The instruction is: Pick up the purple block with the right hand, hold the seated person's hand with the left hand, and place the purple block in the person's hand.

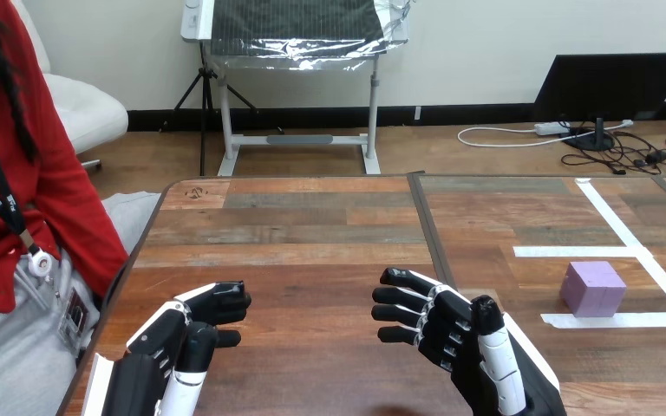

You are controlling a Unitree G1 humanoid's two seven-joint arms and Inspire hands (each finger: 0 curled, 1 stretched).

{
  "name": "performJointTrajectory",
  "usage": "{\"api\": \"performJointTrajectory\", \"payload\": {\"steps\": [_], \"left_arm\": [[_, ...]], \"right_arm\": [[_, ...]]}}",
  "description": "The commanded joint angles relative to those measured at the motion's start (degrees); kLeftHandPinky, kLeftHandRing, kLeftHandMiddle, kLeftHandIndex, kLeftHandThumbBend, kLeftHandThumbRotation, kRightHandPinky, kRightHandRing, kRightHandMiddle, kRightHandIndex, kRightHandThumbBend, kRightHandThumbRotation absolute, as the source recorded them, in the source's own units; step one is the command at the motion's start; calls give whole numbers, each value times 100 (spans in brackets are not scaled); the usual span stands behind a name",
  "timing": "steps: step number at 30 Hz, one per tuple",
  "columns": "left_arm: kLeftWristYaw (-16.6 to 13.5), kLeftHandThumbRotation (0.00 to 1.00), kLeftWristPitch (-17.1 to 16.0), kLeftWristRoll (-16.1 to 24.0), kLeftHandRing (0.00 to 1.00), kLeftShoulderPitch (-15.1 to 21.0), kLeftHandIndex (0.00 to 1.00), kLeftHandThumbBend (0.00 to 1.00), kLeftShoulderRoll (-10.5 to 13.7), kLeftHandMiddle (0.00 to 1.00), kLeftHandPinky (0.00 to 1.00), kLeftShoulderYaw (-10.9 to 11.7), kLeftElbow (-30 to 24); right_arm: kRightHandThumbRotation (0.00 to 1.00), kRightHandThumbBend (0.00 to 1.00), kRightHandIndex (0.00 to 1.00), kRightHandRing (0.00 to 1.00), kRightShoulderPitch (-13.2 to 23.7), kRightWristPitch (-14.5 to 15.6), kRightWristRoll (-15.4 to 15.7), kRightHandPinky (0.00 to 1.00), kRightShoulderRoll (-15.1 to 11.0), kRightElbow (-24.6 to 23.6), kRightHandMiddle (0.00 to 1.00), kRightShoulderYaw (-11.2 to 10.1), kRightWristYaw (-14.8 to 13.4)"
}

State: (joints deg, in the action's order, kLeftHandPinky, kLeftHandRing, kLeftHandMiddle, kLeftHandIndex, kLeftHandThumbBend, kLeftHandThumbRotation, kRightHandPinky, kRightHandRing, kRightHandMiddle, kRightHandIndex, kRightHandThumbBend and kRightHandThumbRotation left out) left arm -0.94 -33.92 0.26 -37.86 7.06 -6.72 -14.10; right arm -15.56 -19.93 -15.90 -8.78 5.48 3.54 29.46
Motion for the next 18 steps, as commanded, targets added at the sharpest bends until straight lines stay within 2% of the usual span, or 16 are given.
{"api": "performJointTrajectory", "payload": {"steps": [1, 10, 18], "left_arm": [[14, 93, -1, -69, 73, 285, 68, 62, -199, 71, 66, -14, -244], [17, 92, 16, -70, 73, 322, 68, 60, -200, 71, 66, -13, -233], [10, 92, 23, -19, 73, 391, 68, 62, -197, 71, 66, 2, -180]], "right_arm": [[100, 84, 82, 80, 382, -27, -104, 75, 69, -85, 81, -83, 19], [100, 83, 81, 80, 647, -84, -48, 75, 86, 175, 80, -125, 9], [100, 85, 79, 77, 1317, -112, 140, 72, -35, 742, 79, -184, -13]]}}
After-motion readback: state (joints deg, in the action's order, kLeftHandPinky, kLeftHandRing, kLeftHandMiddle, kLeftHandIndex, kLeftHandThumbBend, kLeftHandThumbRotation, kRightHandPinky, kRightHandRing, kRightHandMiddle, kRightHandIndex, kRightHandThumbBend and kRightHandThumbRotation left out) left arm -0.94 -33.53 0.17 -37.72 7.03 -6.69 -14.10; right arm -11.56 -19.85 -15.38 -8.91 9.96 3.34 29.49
